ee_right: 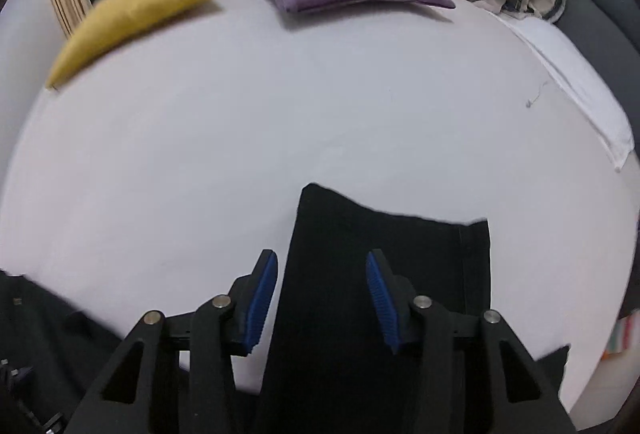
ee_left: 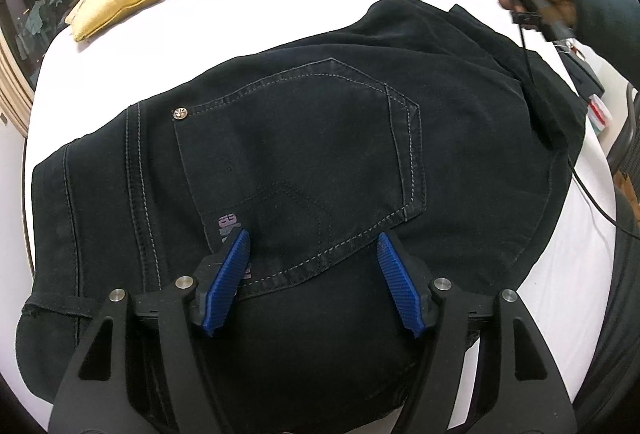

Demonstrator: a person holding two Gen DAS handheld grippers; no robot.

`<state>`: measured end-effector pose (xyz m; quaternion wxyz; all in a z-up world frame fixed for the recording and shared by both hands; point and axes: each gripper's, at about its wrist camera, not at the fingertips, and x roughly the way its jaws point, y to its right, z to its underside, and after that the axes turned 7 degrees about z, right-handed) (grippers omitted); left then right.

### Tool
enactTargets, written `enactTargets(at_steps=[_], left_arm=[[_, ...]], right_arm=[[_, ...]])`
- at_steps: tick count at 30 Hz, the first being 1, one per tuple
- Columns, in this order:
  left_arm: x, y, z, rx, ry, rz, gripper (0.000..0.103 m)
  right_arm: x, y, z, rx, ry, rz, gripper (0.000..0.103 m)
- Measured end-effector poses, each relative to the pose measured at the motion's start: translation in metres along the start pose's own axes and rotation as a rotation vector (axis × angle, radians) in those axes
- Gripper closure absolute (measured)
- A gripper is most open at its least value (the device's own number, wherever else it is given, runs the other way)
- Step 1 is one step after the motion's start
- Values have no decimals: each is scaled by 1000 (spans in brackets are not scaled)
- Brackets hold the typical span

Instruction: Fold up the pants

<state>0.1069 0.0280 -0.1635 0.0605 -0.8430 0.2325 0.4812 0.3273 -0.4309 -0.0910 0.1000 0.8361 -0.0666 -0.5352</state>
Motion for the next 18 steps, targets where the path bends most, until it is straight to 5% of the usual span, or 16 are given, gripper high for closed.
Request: enactTargets(at_steps=[7,10,12,18], left_arm=[[-3,-1,5,-3,14,5,37],[-4,-2,5,-3,16,7,37],[-5,-2,7,-3,18,7,37],[-6,-1,7,-1,19,1,37]], right_arm=[[28,-15,-7,-51,-71,54,53],[41,-12,-10,-50,-101,60,67],[43,-6,-13,-21,-110,58,85],[26,22,-10,65,-86,-16,99]])
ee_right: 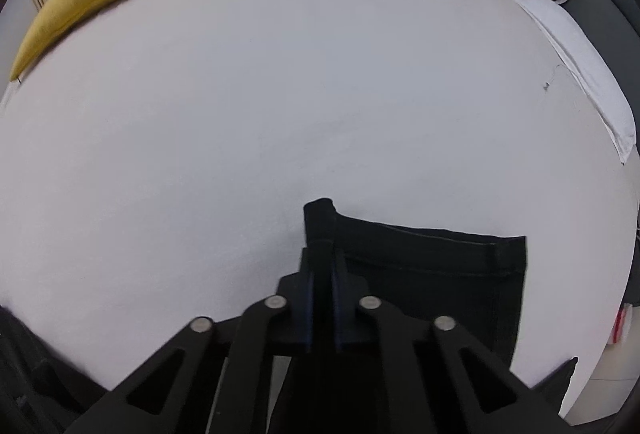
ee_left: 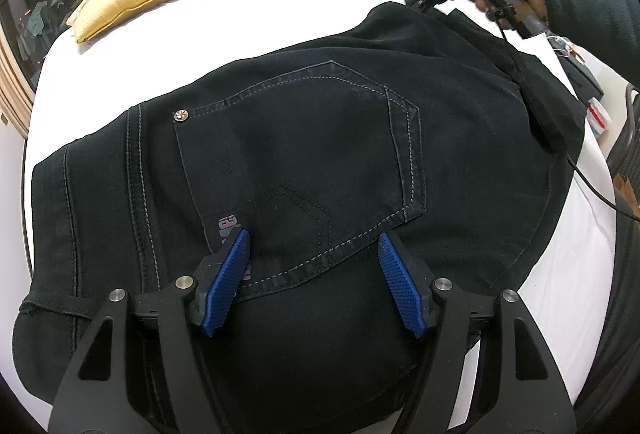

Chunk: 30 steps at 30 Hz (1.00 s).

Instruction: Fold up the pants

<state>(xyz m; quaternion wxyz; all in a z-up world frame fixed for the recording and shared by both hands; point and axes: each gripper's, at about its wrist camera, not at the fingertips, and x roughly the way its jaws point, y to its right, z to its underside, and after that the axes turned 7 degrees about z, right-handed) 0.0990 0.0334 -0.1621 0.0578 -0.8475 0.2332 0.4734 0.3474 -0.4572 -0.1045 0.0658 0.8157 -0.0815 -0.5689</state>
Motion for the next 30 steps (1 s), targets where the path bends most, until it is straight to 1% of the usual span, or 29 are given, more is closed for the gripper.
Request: enactTargets(at_steps=[2,4,5,9,10,11,13,15,17,20,22,25,28,29,30], left_arm=[[1,2,-2,1,-3,-2,37],[1,2,-3,-5,-5,-1,37],[1,2,-4,-7,-6,-3,37],[2,4,-7,-8,-14,-16,37],[2,3,-7,-8,-16,-18,37],[3,4,-8,-8,-18,-21,37],[4,6,-10,-9,-22,-27,37],[4,8,-12,-9,-27,-35,36],[6,9,-13,-11,-28,-41,35],[9,11,-16,-17,-34,-52,32],[11,14,-19,-19,-44,-64,30],[13,17,-24,-25,-60,-83,26],[17,16,-31,-45,-70,-99,20],[18,16,-32,-50,-72,-107,15],[21,16,-36,-59,-77,-125,13]], right_arm=[[-19,24,5,84,46,-60,99],[-39,43,18,144,92,-96,99],[-50,59,25,180,122,-120,99],[-87,122,72,332,214,-173,99],[-93,137,87,373,229,-177,99],[-100,160,109,434,246,-180,100],[-107,187,141,519,270,-178,100],[-112,218,186,617,286,-162,100],[-112,240,230,705,292,-151,100],[-100,269,275,820,269,-152,100],[-85,276,294,875,245,-163,100],[-72,276,313,909,226,-168,100],[-65,272,322,902,222,-150,100],[-63,273,324,904,225,-148,100],[-62,273,323,910,230,-150,100]])
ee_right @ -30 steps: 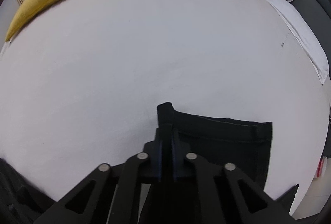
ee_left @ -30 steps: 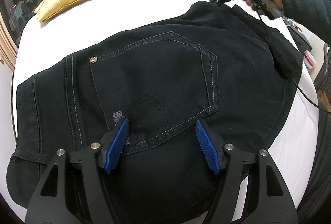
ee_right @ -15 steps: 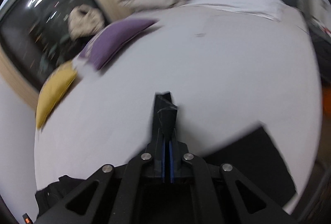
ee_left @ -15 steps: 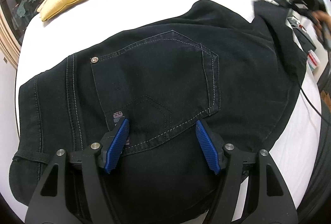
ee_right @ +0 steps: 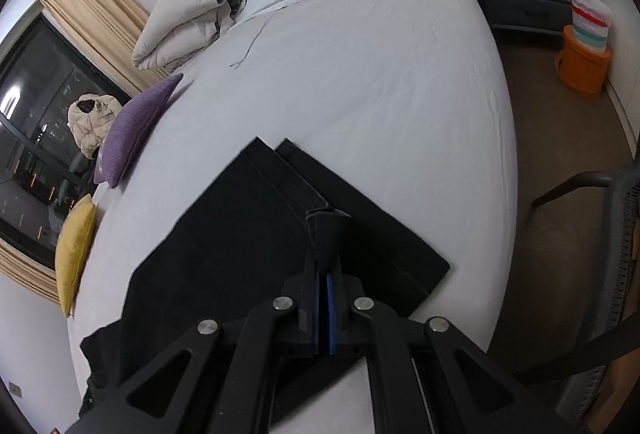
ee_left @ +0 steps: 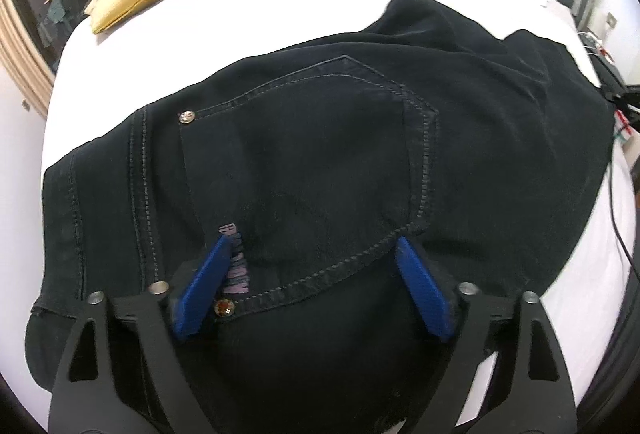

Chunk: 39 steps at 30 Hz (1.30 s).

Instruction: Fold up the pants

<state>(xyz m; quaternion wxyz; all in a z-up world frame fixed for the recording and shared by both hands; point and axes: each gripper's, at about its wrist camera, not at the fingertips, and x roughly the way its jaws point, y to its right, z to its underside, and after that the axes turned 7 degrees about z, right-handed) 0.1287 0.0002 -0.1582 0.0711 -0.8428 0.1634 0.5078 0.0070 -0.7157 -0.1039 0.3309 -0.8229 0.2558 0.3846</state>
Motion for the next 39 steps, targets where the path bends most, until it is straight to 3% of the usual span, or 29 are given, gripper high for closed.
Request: enactTargets(at_steps=[3,6,12,17,20,34,37,38,39], left_arm=[[1,-2,-2,-32,-6,-6,5],[3,-4,-4,-52,-2,-7,3],[4,-2,-4,-49,12,-20,1],[2,-2,5,-47,26,-18,0],[2,-1,7,-46,29,-12,0],[-4,-12,12,-62,51,7,0],[-7,-14,12,-70,52,12,0],[-10,-15,11,-74,52,14,0],[-13,-14,11,-77,52,13,0]], right_arm=[[-10,2,2,-2,44,-5,100],[-13,4,2,3,69,-4,100],[11,27,8,77,6,-11,100],[0,24,5,81,40,-21,101],[15,32,7,100,0,-20,101],[17,28,7,70,17,21,100],[17,38,2,101,-23,-5,97],[14,40,-1,107,-31,8,90],[7,41,-4,93,-17,79,74]])
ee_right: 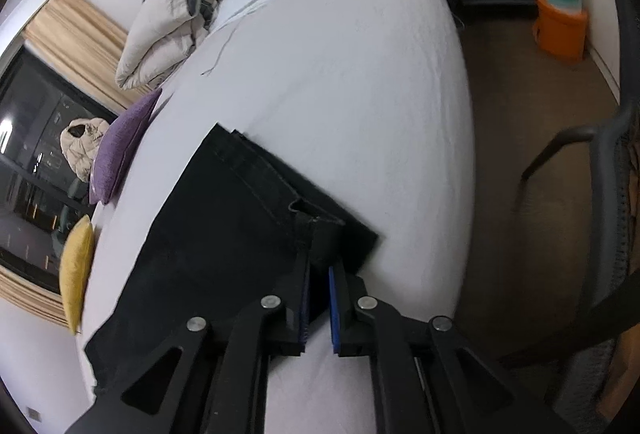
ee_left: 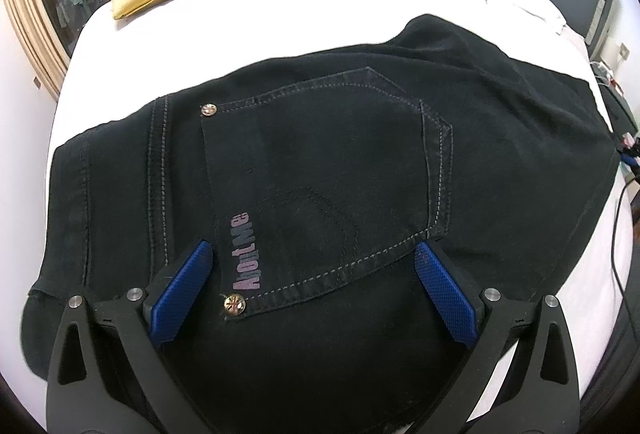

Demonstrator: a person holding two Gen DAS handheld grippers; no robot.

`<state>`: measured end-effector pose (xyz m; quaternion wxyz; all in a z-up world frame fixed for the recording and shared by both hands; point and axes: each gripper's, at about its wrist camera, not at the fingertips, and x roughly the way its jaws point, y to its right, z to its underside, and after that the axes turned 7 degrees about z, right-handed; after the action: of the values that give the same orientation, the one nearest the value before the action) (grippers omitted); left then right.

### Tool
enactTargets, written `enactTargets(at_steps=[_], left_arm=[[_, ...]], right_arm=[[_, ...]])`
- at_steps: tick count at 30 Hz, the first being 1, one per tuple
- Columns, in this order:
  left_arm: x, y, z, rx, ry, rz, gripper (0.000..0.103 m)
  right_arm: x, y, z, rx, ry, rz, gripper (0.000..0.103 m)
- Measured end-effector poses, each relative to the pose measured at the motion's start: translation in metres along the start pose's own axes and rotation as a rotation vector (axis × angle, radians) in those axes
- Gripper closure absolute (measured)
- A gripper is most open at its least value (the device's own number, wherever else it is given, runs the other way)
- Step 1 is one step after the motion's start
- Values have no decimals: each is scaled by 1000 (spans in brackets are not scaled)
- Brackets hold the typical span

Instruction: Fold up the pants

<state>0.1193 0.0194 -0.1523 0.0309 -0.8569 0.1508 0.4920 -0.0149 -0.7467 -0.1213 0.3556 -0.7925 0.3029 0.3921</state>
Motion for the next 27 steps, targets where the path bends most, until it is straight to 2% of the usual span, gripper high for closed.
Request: enactTargets(at_steps=[1,3,5,6,8,10,12,14,15,16,17,19,20,21,22,23,25,27], left_arm=[[-5,1,-1,-1,4,-2,0],[-22,6,-6,6,41,-14,0],[-40,13,-14,27,94,-7,0],[-46,17,-20,36,120,3,0],[-47,23,-30,47,141,15,0],[-35,28,-39,59,136,22,0],[-18,32,-41,70,108,19,0],[2,30,-36,73,53,23,0],[11,26,-30,66,18,13,0],[17,20,-23,50,-1,11,0],[17,14,-18,33,4,22,0],[9,6,-11,9,20,43,0],[4,3,-10,1,25,45,0],[-1,0,-10,-8,34,48,0],[-8,-3,-11,-21,51,54,0],[-13,-6,-14,-31,71,62,0],[-21,-14,-23,-44,105,62,0],[-20,-20,-31,-49,114,44,0]], right_arm=[[-11,0,-3,-17,34,91,64],[-32,-2,-8,-36,94,148,60],[-50,-18,-10,-79,129,93,60],[-57,-35,-9,-123,133,34,60],[-61,-87,3,-271,90,-139,60],[-52,-129,21,-376,33,-265,60],[-26,-156,37,-441,-53,-294,60],[5,-160,46,-453,-126,-228,60],[23,-151,47,-438,-157,-173,65],[33,-139,45,-412,-167,-156,74],[37,-124,42,-382,-161,-161,103],[31,-98,27,-330,-137,-97,103],[25,-95,22,-333,-114,-31,103],[15,-97,16,-355,-82,53,94],[3,-107,12,-386,-56,70,94],[-8,-124,12,-428,-43,-2,94],[-29,-183,25,-581,-36,-159,82],[-43,-255,55,-802,-66,-342,36]])
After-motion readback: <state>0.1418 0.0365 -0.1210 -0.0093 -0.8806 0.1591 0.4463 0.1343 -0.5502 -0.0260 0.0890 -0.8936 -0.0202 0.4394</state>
